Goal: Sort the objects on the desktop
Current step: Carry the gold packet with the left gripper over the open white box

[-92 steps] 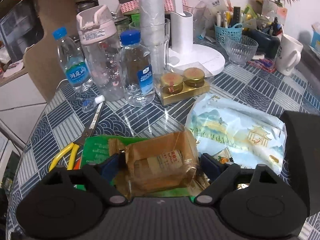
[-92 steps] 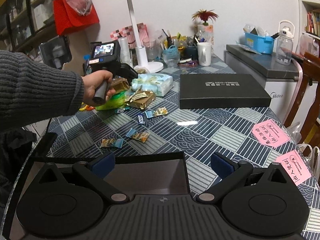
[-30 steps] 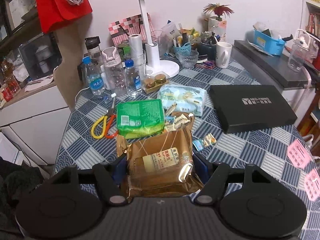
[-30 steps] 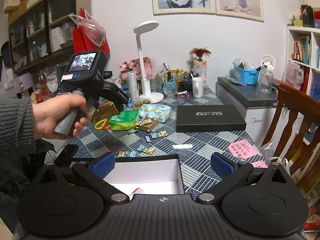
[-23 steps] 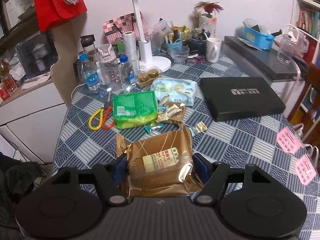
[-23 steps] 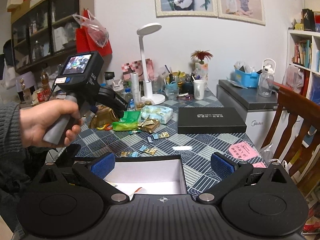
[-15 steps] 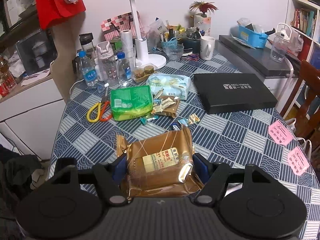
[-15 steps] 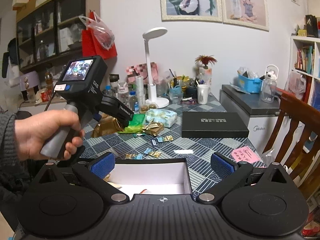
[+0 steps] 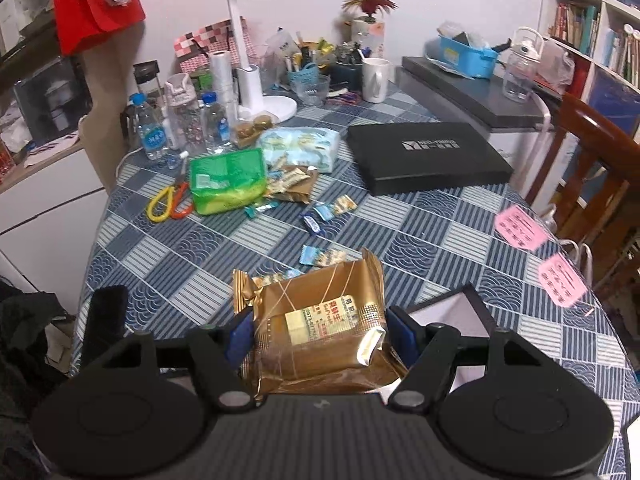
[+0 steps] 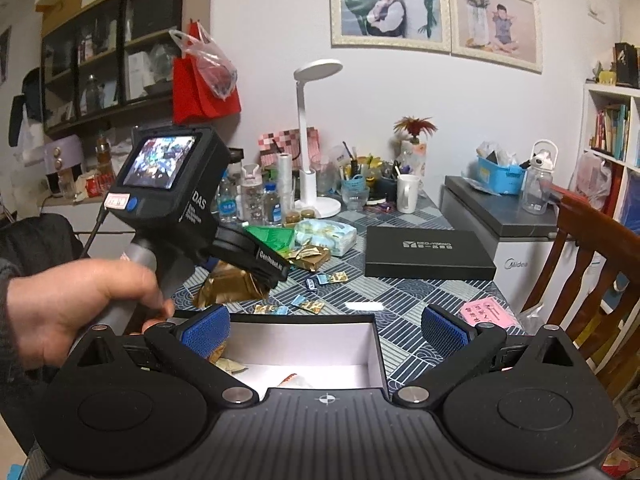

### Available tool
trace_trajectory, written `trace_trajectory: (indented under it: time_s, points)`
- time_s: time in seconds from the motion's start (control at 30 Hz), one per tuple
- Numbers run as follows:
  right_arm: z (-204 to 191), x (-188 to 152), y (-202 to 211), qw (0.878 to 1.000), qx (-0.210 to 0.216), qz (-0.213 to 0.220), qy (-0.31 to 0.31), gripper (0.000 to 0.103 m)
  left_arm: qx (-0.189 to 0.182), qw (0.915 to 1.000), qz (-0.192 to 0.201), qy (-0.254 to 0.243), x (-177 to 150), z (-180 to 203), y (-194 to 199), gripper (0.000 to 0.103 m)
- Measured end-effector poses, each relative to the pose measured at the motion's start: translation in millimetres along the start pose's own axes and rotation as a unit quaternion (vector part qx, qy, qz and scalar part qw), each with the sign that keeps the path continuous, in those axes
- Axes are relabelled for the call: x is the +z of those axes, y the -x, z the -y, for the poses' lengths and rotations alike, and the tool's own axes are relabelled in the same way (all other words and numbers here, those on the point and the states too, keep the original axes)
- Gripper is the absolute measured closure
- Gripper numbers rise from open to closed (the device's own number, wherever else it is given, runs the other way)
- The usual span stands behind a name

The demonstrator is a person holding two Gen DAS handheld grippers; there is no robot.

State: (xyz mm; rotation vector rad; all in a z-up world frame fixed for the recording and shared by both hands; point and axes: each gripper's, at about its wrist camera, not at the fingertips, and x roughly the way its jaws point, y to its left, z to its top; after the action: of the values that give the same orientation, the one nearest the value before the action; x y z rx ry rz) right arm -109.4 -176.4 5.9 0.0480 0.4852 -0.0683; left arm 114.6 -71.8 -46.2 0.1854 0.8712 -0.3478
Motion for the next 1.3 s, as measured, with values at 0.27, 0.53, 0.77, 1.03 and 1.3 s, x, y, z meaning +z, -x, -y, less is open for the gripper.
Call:
trace_trajectory:
  time_s: [0.27, 0.53, 0.77, 1.03, 1.3]
  points:
    - [3.6, -2.9, 4.6, 1.0, -0.009, 0.0, -0.004, 0.0, -0.014, 0.9998, -0.013, 0.004, -17.0, 10.2, -0.6, 0.02]
    - [8.5, -5.8, 4.9, 1.0, -0.013, -0.004, -0.01, 0.0, -0.03, 0.9983, -0.045, 0.02, -35.3, 18.0, -17.0, 0.02]
    - [14.3, -9.0, 1.1, 1.0, -0.016, -0.012, -0.014, 0.0, -0.033, 0.9954, -0.081, 0.038, -52.3, 23.4, -45.5, 0.02]
    - [21.8, -12.8, -6.0, 0.999, -0.02, -0.025, -0.021, 0.0, -0.014, 0.992, -0.113, 0.054, -63.8, 20.5, -78.9, 0.02]
    - [24.3, -12.3, -15.8, 0.999, -0.015, -0.032, -0.02, 0.0, -0.002, 0.9909, -0.121, 0.059, -64.9, 20.3, -95.8, 0.02]
